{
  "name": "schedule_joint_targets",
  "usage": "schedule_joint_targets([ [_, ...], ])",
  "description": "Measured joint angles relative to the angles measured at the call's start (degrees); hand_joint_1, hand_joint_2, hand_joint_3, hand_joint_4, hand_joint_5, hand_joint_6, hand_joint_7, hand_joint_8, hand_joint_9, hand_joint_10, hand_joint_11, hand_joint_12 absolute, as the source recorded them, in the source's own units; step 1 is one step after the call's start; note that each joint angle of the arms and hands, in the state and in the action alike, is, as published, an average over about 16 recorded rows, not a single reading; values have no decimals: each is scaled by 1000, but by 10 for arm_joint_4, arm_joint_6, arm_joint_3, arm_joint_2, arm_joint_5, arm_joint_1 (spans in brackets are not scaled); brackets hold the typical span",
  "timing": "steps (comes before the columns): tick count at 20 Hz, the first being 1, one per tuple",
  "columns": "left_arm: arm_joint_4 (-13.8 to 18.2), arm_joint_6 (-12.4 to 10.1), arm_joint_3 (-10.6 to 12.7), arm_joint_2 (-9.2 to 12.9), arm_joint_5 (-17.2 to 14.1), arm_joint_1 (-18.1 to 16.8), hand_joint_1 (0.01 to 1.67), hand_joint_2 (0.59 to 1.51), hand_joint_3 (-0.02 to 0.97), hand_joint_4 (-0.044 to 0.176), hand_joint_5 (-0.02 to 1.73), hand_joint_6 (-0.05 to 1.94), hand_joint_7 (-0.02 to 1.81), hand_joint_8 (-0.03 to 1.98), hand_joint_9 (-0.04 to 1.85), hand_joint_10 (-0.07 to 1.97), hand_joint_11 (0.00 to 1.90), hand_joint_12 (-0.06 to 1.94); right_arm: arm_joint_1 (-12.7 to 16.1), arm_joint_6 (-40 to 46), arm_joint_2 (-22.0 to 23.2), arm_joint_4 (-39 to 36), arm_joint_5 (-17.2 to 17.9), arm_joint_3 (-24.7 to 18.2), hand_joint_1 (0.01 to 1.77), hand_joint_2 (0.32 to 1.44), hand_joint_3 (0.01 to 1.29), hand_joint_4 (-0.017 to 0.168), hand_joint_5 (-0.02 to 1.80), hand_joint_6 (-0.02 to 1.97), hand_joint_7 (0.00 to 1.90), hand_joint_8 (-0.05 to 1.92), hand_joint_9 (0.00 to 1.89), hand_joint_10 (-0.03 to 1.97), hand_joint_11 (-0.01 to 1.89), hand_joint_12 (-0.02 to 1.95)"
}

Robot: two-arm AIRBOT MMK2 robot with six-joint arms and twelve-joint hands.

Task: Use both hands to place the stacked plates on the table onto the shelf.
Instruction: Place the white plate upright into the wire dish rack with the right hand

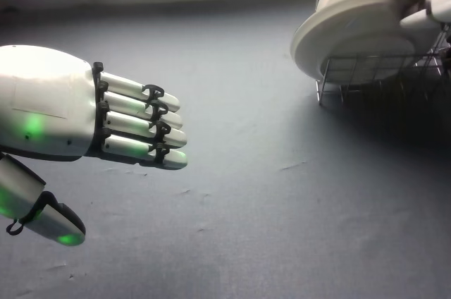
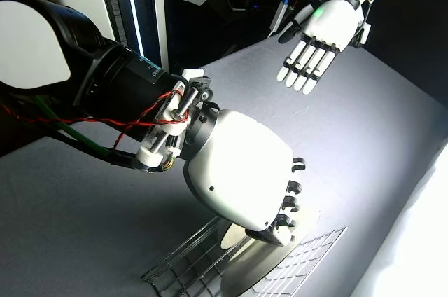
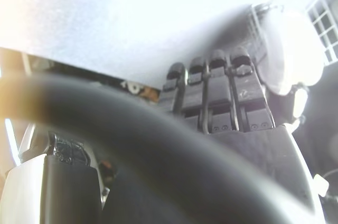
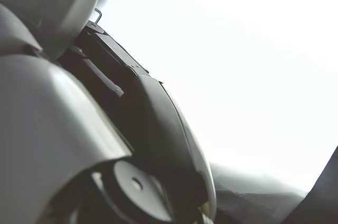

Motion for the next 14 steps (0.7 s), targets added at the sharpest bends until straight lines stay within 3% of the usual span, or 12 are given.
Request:
schedule_joint_targets([
  [8, 1, -3, -8, -3, -1, -1, 12, 1176, 15, 5, 22, 2, 19, -2, 21, 12, 22, 11, 11, 0, -2, -22, 43, -2, 1211, 1079, 14, -1, 656, 412, 751, 224, 610, 638, 347, 1424],
  [10, 1, -3, -11, -4, -1, 0, 12, 1176, 15, 5, 22, 2, 19, -2, 22, 12, 22, 11, 12, 0, -2, -40, 68, -3, 1204, 1064, 15, -1, 640, 301, 746, 165, 587, 614, 303, 1422],
  [14, 1, -4, -21, -5, -1, 3, 12, 1176, 15, 5, 23, 2, 18, -2, 22, 12, 20, 11, 6, -3, -4, -88, 140, -5, 1166, 1048, 14, 0, 606, 260, 720, 107, 537, 566, 230, 1433],
])
